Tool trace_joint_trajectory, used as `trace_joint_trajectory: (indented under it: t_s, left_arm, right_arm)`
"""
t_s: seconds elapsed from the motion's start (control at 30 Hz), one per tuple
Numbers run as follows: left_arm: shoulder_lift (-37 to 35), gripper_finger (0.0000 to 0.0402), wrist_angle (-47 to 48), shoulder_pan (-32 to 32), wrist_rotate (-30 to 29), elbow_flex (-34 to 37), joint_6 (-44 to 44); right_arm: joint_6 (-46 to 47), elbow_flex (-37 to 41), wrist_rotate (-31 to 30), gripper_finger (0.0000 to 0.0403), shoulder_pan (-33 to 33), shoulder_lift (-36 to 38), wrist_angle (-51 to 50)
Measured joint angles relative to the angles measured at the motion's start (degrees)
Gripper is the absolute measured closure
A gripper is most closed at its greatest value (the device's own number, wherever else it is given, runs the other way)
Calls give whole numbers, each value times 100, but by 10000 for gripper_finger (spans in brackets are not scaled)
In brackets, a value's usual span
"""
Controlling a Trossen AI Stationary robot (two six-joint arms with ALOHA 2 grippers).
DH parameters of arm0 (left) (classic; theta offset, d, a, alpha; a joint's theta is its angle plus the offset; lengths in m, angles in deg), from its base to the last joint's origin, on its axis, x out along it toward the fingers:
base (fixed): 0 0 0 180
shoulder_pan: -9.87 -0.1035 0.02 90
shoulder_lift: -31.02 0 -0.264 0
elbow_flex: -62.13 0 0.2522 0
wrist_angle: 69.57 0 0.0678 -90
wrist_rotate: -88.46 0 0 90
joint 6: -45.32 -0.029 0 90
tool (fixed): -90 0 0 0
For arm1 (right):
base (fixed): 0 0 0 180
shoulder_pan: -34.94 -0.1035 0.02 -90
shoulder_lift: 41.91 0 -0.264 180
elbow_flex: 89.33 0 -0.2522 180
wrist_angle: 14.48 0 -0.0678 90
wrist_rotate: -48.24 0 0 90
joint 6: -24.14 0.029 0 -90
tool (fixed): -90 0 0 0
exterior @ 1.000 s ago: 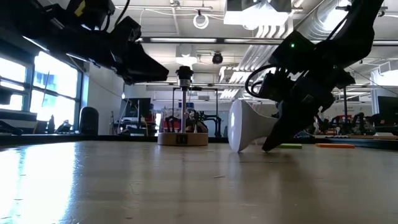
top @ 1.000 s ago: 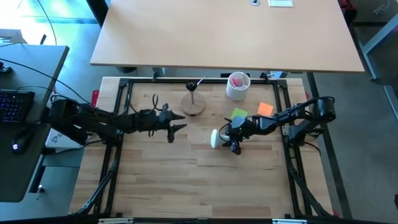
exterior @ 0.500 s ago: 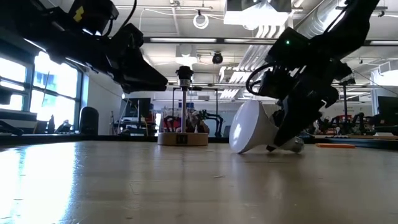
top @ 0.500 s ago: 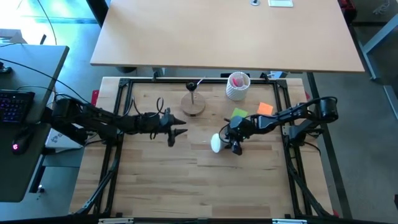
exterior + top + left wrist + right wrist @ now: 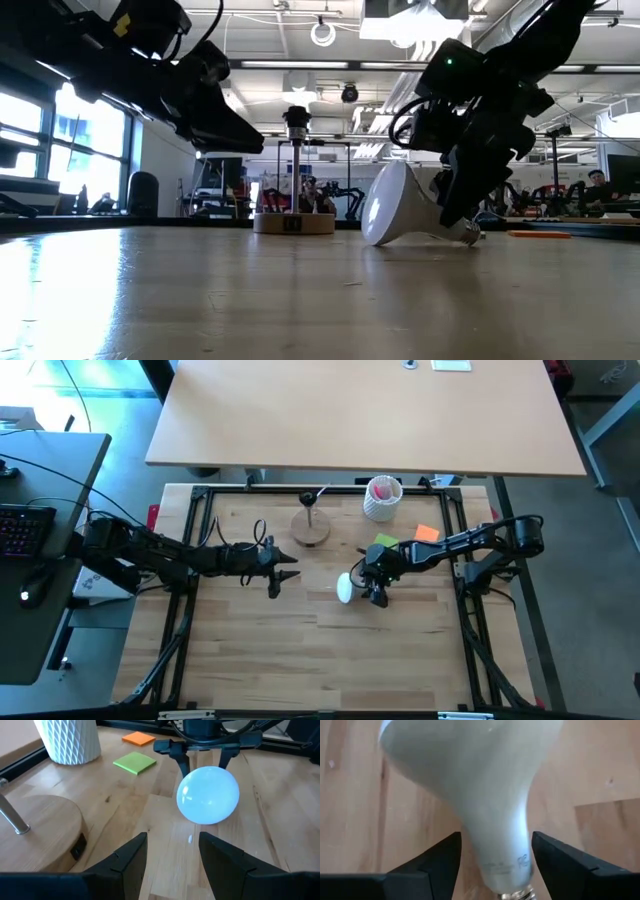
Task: Screw lightbulb
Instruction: Insert the lightbulb into the lamp socket
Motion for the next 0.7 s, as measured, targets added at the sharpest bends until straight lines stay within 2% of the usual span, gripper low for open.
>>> trace_joint_trajectory:
  t_s: [0.1, 0.27, 0.43, 0.57, 0.7]
  left_arm:
    - [0, 227, -2, 0, 0, 0, -5]
    - [0, 227, -13, -2, -2, 0, -9]
    - [0, 227, -17, -15, -2, 0, -46]
    - [0, 227, -43, -15, -4, 0, -25]
    - [0, 227, -45, -21, -16, 0, -98]
  right_arm:
    - [159, -2, 43, 153, 0, -2, 38]
    - [194, -2, 43, 113, 2, -17, 59]
    - [-85, -56, 22, 84, 4, -17, 8]
    - [-463, -432, -13, 80, 2, -17, -692]
    - [-827, -962, -376, 80, -9, -17, -1701]
